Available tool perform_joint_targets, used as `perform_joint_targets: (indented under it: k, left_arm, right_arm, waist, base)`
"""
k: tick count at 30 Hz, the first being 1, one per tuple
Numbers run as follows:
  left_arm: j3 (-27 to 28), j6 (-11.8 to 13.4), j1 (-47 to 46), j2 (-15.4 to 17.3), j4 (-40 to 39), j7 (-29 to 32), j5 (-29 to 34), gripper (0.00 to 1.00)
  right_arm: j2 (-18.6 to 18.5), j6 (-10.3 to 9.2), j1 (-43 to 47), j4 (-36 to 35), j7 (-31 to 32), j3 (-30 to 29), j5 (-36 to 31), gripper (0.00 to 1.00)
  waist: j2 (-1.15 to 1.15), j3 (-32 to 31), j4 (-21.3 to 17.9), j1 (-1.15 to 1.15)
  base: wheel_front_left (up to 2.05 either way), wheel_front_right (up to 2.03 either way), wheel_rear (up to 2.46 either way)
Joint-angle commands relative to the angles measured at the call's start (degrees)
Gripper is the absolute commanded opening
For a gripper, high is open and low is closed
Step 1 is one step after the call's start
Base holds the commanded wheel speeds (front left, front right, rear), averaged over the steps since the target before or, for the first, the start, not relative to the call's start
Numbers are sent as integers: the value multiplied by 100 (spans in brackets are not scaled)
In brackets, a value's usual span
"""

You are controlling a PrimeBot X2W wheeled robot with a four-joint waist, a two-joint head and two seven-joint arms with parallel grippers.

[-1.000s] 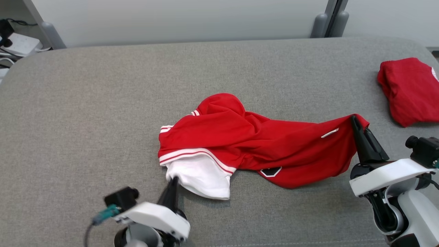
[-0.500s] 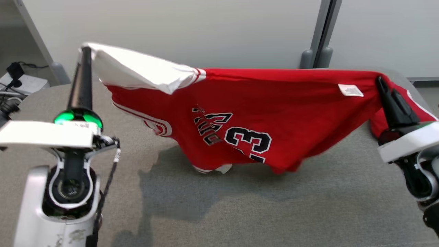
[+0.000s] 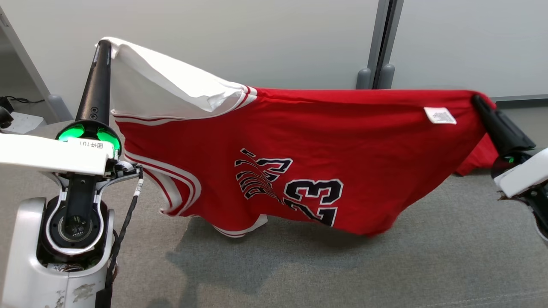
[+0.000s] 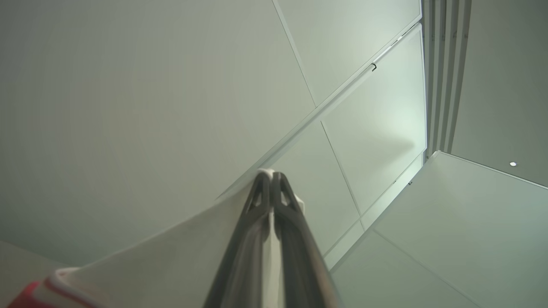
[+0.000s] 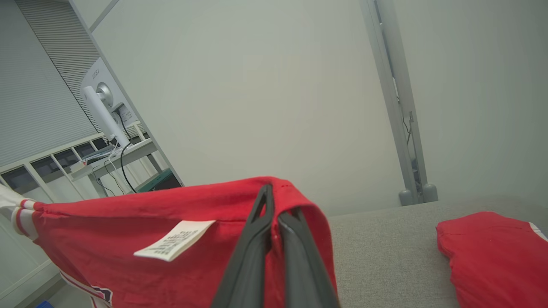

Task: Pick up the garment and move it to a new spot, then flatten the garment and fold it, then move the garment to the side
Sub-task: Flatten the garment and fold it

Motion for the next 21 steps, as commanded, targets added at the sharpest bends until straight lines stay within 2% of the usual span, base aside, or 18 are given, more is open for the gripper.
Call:
perform_joint_targets:
  k: [1,5,8,12,14,16,17,19,21]
  left_arm:
    - [216,-60,-275,121,-269,26,-64,0]
    - [183,56,-515,45,-803,258,-343,0]
    - [196,341,-782,-79,-1339,452,-654,0]
    - [397,1036,-1181,-293,-1843,456,-1011,0]
    - [368,1394,-1283,-293,-1893,531,-1049,0]
    - [254,1629,-1242,-199,-1749,602,-945,0]
    - [108,1660,-1139,-96,-1378,602,-764,0]
    - [-19,1430,-1133,57,-747,451,-435,0]
    - [-139,1022,-1380,254,46,111,67,0]
  right_arm:
    - [-233,8,-64,-250,-95,-56,153,0]
    - [-651,8,-120,-827,-217,-325,501,0]
    - [-1143,8,-72,-1426,-410,-841,786,0]
    - [-1784,8,126,-2153,-554,-1592,1076,0]
    - [-1917,8,240,-2307,-506,-1731,1156,0]
    - [-1807,8,280,-2352,-233,-1517,1350,0]
    - [-1575,8,137,-2054,79,-1133,1323,0]
    - [-1132,8,-270,-1506,334,-737,1231,0]
    - [-581,8,-942,-760,533,-339,971,0]
  waist:
    - [0,-24,-6,0]
    - [0,-75,0,0]
    - [0,-103,8,0]
    - [0,-90,-16,0]
    - [0,-44,-58,0]
    - [0,54,-108,0]
    - [0,187,-135,0]
    - [0,325,-121,0]
    - [0,510,-114,0]
  base:
    - [0,0,0]
    - [0,0,0]
    - [0,0,0]
    - [0,0,0]
    - [0,0,0]
    - [0,0,0]
    - [0,0,0]
    - [0,0,0]
    - [0,0,0]
